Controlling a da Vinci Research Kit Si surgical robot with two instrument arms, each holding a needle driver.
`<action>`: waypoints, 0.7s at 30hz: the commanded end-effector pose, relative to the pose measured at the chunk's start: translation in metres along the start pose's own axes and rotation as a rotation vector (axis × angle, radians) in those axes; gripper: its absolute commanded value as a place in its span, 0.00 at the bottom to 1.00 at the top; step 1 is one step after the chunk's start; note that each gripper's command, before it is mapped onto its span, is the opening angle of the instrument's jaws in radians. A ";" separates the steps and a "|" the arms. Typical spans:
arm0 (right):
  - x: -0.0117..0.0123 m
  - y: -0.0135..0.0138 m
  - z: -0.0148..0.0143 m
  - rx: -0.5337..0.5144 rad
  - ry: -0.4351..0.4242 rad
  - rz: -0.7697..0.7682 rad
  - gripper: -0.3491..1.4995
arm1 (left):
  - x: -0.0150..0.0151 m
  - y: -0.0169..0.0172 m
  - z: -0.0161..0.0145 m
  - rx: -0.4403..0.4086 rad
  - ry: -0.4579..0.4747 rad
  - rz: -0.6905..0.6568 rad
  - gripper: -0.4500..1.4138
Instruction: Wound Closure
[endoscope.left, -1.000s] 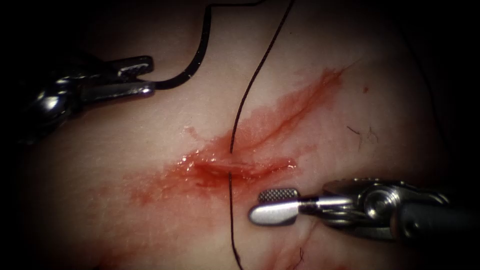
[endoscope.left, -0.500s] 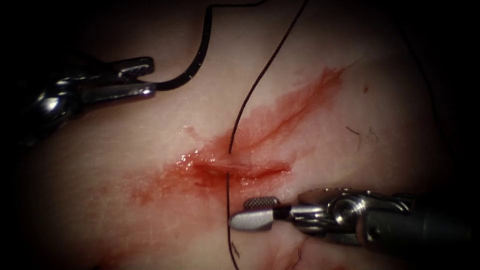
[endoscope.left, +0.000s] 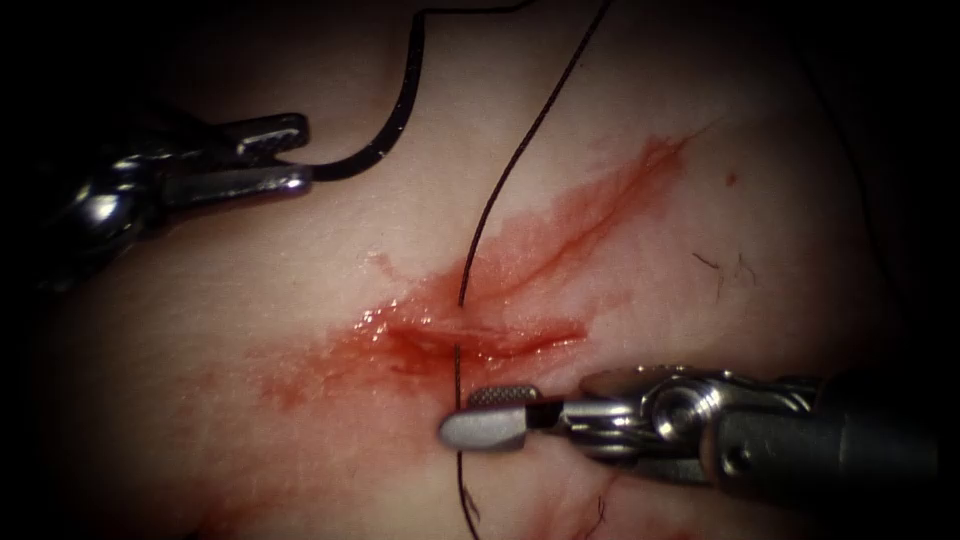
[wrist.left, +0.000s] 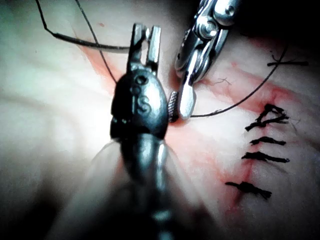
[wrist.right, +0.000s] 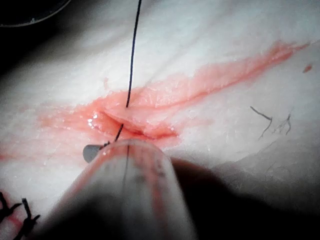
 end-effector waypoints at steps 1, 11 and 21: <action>0.0003 0.0001 0.0010 0.001 0.000 -0.005 0.34 | -0.0005 -0.0001 0.0005 -0.002 0.001 0.001 0.00; 0.0003 0.0011 0.0025 -0.018 0.012 -0.019 0.02 | -0.0005 0.0000 0.0006 -0.002 0.001 0.001 0.00; 0.0003 0.0000 -0.0004 -0.091 0.020 -0.081 0.00 | -0.0005 0.0000 0.0006 -0.002 0.001 0.001 0.00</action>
